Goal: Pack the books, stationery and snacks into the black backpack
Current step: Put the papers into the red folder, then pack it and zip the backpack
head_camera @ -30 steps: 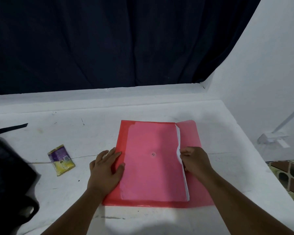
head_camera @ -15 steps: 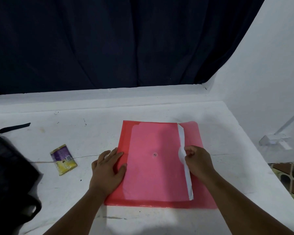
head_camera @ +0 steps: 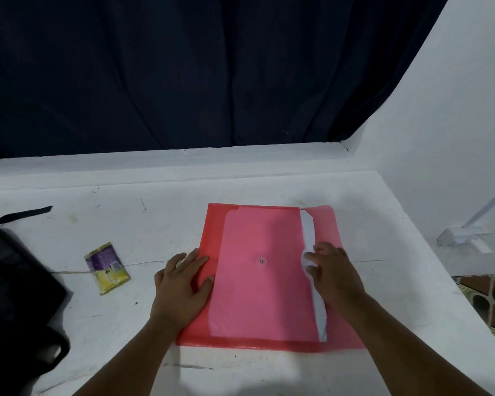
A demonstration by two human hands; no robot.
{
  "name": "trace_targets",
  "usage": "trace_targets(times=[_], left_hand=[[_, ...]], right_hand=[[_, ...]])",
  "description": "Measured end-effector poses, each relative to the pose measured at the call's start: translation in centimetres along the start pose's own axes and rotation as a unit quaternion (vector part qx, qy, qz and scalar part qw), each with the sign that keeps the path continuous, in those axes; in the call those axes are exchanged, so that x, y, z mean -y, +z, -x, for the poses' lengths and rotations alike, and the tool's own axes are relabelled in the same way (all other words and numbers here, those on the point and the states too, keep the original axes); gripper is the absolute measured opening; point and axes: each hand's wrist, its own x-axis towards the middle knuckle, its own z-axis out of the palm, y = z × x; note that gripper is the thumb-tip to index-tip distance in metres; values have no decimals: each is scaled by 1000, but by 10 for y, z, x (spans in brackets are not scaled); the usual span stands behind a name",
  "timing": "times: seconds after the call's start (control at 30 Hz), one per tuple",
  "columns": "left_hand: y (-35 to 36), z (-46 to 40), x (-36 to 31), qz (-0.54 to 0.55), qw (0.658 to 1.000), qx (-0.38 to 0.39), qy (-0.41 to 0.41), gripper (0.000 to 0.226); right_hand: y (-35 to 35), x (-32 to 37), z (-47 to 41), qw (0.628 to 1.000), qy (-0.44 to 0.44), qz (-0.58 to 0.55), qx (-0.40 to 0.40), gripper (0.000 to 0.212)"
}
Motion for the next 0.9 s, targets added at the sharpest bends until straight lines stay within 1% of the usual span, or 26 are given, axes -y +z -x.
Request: trace_targets(times=[0.1,0.27,0.47,0.6,0.63,0.7,0.73,0.8,0.83,0.9], left_hand=[[0,0,-1,-3,1000,3,-2,68],[-1,0,-1,-7,1000,4,-3,69],[-1,0,-2,-7,1000,6,-4,70],[-1,0,-1,-3,1000,1,-3,69],[-1,0,-1,-2,1000,2,-3,70],[-1,0,-2,-3,1000,4,-3,70],[-2,0,-2,-3,1000,4,-3,71],[-2,0,-2,-1,1000,2,-3,70],[-2,0,-3,-1,1000,0,-3,70],[-3,0,-3,-3,1000,-1,-3,71]], right_hand=[[1,-7,0,998,-40,39,18,34],[-5,-17,-2,996,-59,37,49,40],[-7,-10,0,996,-43,57,61,41],[-10,-10,1,1000,4,-16,26,50],[-10,-11,2,1000,12,-20,19,45],[-9,-12,4,1000,21,-11,13,20],[-10,-10,5,999,35,-9,20,11],[-11,-3,4,998,57,-21,34,32],[-13,2,2,997,66,-27,42,39],[-15,13,-2,994,85,-44,52,41]])
